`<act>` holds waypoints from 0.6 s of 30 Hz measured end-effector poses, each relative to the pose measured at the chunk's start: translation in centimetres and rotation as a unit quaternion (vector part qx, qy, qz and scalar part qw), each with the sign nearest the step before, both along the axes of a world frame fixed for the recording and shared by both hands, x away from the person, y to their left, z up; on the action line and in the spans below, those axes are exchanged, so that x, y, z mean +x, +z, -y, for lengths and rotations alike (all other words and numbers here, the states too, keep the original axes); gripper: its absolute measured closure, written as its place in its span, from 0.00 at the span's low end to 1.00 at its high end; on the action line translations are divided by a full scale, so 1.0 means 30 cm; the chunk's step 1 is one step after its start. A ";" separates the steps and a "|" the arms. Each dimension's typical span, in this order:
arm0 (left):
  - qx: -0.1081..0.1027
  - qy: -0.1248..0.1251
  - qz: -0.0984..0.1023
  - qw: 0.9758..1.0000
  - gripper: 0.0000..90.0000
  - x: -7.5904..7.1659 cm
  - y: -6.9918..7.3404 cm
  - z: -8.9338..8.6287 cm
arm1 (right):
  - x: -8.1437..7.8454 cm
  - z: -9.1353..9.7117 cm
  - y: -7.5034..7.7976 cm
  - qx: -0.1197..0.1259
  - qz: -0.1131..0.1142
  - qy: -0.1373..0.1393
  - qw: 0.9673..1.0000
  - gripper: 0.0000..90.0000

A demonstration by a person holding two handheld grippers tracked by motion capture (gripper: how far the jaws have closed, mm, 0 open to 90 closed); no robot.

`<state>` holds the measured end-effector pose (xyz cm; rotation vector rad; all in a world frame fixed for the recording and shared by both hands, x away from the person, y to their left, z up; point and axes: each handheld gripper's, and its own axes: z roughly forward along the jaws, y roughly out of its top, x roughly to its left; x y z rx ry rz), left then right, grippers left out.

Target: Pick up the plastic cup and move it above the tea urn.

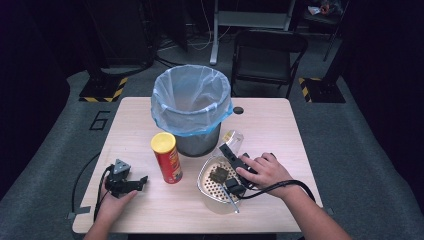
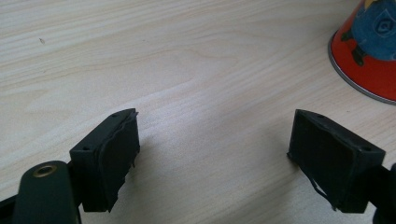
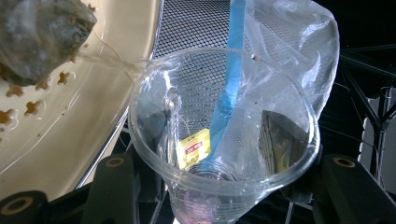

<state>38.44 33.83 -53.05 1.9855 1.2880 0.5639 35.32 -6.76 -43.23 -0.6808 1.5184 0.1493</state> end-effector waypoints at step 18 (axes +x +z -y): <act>0.000 0.000 0.000 1.000 0.17 0.000 0.000 0.000 | -0.010 0.003 0.005 0.001 0.016 0.004 1.000 0.49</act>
